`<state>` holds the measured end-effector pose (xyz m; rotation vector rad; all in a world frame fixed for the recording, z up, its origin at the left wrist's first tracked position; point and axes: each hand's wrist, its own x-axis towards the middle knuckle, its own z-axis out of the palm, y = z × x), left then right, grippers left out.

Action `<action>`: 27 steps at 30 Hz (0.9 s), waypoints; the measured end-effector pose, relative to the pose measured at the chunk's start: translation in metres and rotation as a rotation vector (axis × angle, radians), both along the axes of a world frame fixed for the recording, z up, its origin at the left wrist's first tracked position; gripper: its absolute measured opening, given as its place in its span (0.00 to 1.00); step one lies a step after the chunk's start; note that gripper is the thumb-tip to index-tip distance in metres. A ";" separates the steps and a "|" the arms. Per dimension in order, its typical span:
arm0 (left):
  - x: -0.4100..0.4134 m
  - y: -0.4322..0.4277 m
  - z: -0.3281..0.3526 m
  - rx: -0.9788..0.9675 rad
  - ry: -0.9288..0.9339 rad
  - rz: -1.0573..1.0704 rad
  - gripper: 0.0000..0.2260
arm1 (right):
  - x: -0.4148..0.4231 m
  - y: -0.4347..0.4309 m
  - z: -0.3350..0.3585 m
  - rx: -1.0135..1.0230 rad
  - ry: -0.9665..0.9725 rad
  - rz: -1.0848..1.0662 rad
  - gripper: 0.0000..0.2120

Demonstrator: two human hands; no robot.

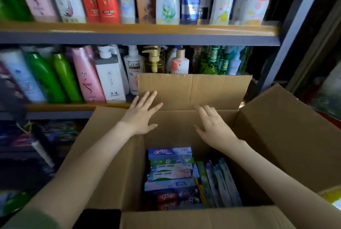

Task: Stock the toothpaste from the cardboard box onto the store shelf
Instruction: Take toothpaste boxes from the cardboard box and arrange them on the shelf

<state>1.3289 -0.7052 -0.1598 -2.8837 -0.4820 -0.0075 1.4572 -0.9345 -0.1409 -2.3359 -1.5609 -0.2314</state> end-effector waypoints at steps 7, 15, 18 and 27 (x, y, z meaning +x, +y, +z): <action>0.010 0.018 -0.022 0.079 0.076 0.019 0.40 | 0.026 0.039 -0.026 -0.057 -0.025 0.040 0.30; 0.010 0.008 -0.039 0.190 0.126 0.006 0.44 | 0.037 0.070 -0.086 -0.318 -0.033 0.094 0.33; 0.011 0.007 -0.045 0.178 0.142 0.003 0.44 | 0.037 0.086 -0.115 -0.433 0.003 0.136 0.34; 0.011 0.013 -0.051 0.182 0.199 -0.013 0.42 | 0.044 0.104 -0.202 -0.614 0.117 0.194 0.32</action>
